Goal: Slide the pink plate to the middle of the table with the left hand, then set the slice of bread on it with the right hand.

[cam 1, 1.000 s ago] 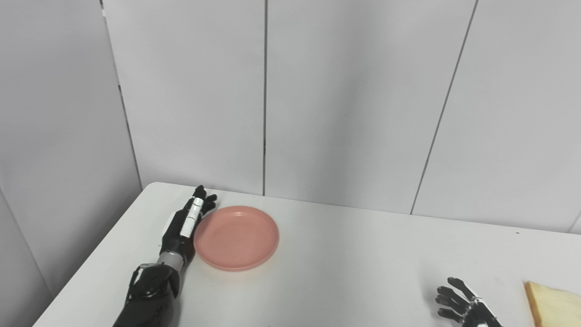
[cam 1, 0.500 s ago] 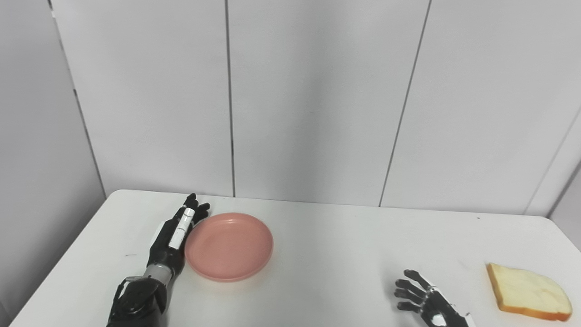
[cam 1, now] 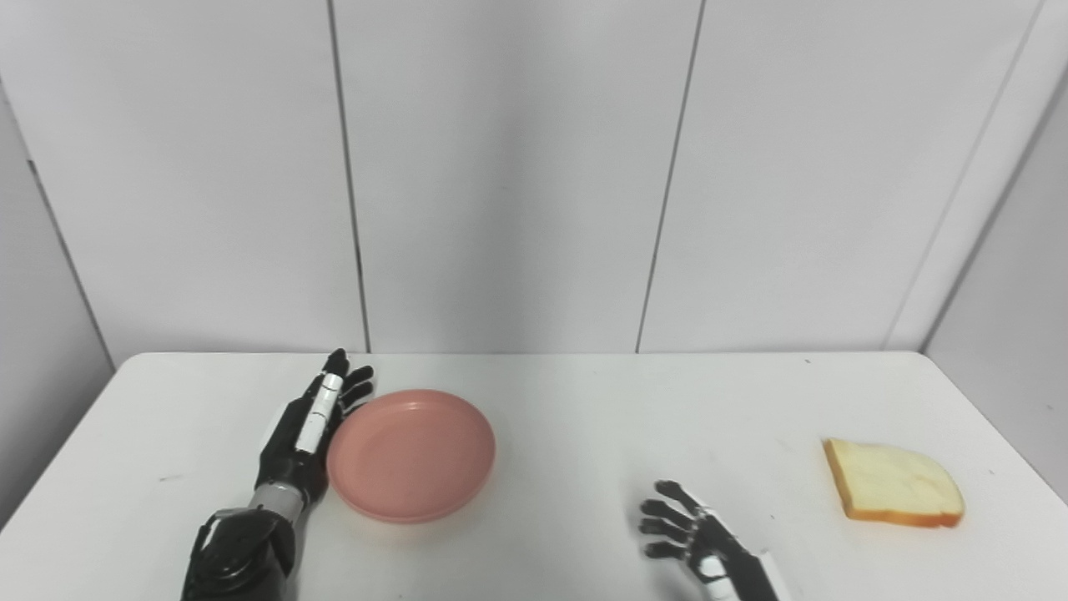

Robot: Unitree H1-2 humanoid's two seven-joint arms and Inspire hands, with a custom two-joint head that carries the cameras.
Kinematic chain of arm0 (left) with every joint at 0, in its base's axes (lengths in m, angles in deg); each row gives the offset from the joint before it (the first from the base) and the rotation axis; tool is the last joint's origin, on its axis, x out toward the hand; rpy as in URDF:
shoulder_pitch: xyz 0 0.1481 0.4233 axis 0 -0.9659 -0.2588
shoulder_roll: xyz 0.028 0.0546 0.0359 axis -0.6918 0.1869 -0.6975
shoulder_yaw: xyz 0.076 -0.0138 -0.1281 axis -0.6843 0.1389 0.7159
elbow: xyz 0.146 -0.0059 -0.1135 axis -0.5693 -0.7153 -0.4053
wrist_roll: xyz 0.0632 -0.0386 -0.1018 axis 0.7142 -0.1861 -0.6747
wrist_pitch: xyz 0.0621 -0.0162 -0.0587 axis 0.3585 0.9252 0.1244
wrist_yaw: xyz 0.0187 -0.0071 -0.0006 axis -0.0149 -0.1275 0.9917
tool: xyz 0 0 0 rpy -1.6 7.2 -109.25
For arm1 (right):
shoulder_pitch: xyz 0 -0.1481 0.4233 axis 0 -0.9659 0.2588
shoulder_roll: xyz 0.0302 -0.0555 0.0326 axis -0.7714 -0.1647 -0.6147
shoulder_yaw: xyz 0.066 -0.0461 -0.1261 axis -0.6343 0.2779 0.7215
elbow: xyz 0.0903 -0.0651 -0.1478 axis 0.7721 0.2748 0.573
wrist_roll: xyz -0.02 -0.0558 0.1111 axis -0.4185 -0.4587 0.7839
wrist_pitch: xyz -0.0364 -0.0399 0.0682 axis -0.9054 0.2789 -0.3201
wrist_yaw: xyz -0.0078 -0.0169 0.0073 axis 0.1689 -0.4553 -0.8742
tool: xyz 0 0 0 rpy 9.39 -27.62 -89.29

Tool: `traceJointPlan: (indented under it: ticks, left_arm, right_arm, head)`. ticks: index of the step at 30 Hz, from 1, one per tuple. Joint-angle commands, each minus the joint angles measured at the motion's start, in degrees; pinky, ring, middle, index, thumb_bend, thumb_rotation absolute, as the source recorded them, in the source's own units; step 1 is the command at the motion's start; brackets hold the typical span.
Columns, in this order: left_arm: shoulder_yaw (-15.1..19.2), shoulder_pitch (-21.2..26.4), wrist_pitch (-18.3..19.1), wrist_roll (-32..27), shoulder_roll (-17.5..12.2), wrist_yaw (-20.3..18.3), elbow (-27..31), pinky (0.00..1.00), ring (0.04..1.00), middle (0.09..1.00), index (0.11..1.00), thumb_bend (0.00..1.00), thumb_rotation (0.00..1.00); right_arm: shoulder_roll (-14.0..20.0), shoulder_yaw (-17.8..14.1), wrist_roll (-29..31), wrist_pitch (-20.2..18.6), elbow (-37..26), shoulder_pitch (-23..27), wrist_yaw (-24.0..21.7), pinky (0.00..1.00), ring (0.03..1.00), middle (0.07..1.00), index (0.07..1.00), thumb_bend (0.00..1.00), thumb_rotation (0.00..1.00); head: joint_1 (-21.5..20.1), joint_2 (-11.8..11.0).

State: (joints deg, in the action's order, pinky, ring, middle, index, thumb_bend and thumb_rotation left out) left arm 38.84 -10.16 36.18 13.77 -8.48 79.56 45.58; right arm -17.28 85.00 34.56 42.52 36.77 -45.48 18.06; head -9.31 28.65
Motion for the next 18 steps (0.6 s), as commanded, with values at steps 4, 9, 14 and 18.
traceJointPlan:
  ticks: [4,9,14,18]
  left_arm:
    - [-0.82,1.15,2.25,0.33,0.6,0.65,4.74,0.83,0.88,0.856,0.954,0.87,0.84]
    - [-1.23,-0.02,3.68,-0.15,1.79,0.75,6.84,0.81,0.872,0.853,0.954,0.89,0.85]
    - [-1.5,-1.35,4.42,-0.27,3.28,0.94,8.36,0.82,0.873,0.857,0.96,0.88,0.87]
    - [-1.67,-2.82,5.85,-0.2,5.02,1.69,10.13,0.83,0.876,0.859,0.964,0.87,0.87]
  right_arm:
    - [-3.65,2.56,-1.78,-2.34,2.36,-4.12,1.76,0.7,0.768,0.799,0.855,0.91,1.0]
    - [-4.94,4.0,-3.68,-3.12,1.42,-4.0,3.04,0.72,0.777,0.802,0.862,0.89,1.0]
    - [-5.68,5.03,-4.59,-4.19,0.8,-3.69,3.62,0.73,0.783,0.814,0.868,0.87,1.0]
    - [-6.11,5.6,-5.29,-4.63,0.64,-3.36,4.0,0.73,0.784,0.817,0.867,0.85,1.0]
  head:
    - [-2.38,0.59]
    - [-4.93,0.87]
    - [-6.8,1.08]
    - [-8.39,1.17]
